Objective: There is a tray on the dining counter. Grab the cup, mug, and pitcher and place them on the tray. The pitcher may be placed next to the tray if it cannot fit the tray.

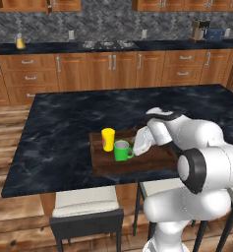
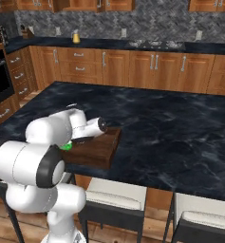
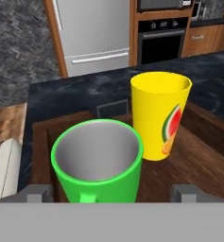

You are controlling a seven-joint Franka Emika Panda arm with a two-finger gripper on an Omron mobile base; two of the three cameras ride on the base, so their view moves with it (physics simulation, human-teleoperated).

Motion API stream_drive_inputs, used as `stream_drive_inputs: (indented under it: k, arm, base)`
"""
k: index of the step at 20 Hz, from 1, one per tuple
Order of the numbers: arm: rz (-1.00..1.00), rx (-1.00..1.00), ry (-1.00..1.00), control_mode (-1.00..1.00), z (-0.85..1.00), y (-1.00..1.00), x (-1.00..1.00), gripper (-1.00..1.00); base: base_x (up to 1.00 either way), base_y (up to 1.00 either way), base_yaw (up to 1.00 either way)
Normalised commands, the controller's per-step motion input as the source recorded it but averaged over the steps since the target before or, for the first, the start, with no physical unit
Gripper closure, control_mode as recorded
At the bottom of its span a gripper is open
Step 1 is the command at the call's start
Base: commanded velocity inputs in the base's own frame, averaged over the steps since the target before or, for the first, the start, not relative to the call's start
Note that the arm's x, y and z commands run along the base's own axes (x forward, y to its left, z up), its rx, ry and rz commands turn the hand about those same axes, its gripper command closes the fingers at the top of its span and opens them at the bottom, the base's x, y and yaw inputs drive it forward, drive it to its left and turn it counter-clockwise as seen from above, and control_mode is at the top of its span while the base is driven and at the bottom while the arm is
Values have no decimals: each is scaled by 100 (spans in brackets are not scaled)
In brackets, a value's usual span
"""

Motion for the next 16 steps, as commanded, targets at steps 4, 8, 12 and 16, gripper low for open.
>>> stream_drive_inputs:
  k: [4,8,12,16]
  arm:
    - [-5,-5,0,-100,74,0,-12,-100]
    - [-7,-3,0,-100,72,-7,-28,-100]
    - [-13,-2,0,-100,61,-24,-23,-100]
    - [-19,-1,0,-100,45,-48,-45,-100]
  base:
    - [0,0,0]
    - [0,0,0]
    - [0,0,0]
    - [0,0,0]
